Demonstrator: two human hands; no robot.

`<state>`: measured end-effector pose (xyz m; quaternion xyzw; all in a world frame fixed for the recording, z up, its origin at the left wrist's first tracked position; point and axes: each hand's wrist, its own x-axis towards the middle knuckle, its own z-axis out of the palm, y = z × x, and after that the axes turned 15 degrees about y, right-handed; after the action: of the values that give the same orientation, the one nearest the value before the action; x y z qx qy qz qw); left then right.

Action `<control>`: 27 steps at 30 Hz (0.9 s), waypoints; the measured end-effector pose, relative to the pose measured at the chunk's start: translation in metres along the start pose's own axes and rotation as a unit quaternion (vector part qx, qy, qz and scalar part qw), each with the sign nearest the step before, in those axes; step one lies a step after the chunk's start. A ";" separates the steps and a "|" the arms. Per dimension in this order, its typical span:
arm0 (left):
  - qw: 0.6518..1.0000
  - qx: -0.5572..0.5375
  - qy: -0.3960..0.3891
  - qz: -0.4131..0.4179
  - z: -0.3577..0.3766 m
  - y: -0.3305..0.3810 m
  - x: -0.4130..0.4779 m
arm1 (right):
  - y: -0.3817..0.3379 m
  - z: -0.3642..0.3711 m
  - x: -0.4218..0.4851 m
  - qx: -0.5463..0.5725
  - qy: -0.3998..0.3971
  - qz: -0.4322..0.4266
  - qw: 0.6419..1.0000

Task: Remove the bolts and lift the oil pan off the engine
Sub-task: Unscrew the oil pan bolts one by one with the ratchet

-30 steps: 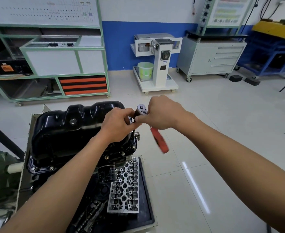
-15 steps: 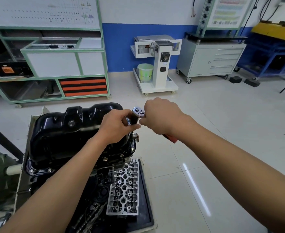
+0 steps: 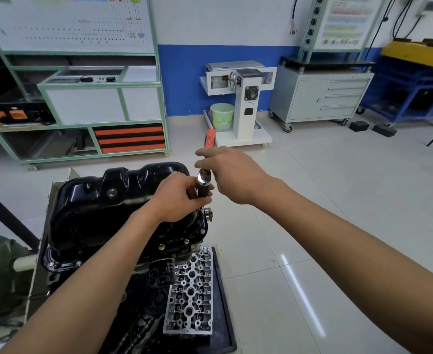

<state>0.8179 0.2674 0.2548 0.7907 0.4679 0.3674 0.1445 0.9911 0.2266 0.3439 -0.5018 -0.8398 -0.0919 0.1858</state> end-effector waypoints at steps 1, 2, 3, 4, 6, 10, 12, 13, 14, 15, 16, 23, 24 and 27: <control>1.000 0.005 0.001 -0.002 0.000 0.000 0.000 | 0.001 0.001 -0.001 0.013 -0.001 -0.008 1.000; 1.000 0.010 0.005 -0.004 0.001 0.001 0.000 | 0.001 0.000 -0.001 0.018 -0.002 -0.010 1.000; 1.000 0.017 0.013 -0.003 0.002 0.000 -0.001 | 0.002 0.001 -0.001 0.016 -0.001 -0.010 1.000; 1.000 0.020 0.022 -0.002 0.004 0.000 -0.002 | 0.001 0.000 -0.001 0.008 -0.005 -0.010 1.000; 0.999 0.023 0.044 0.001 0.007 -0.001 -0.002 | -0.001 -0.004 -0.002 -0.026 -0.009 0.009 1.000; 0.997 0.022 0.068 0.010 0.013 -0.004 -0.002 | -0.001 -0.011 -0.004 -0.069 -0.008 0.089 0.994; 0.996 0.017 0.082 0.022 0.015 -0.004 -0.001 | -0.005 -0.011 -0.007 -0.023 -0.011 0.125 0.992; 0.995 0.016 0.090 0.028 0.015 -0.002 -0.002 | -0.008 -0.008 -0.009 0.003 -0.013 0.147 0.989; 0.994 0.015 0.099 0.037 0.015 -0.002 -0.002 | -0.011 -0.006 -0.011 0.021 -0.012 0.165 0.986; 0.994 0.010 0.105 0.040 0.016 -0.001 -0.003 | -0.013 -0.004 -0.011 0.032 -0.011 0.179 0.983; 0.993 0.007 0.107 0.041 0.016 0.000 -0.003 | -0.014 -0.003 -0.010 0.041 -0.010 0.188 0.981; 0.997 0.014 0.065 0.042 0.010 -0.004 -0.001 | -0.011 -0.017 -0.003 0.037 -0.089 0.136 0.986; 0.998 0.008 0.056 0.037 0.010 -0.004 -0.001 | -0.011 -0.019 -0.003 0.015 -0.093 0.115 0.989; 1.000 -0.017 0.012 0.011 0.005 -0.004 0.002 | -0.009 -0.020 0.000 -0.042 -0.066 0.071 0.994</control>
<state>0.8191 0.2721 0.2502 0.7886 0.4547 0.3864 0.1486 0.9874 0.2153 0.3623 -0.5724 -0.8079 -0.0809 0.1147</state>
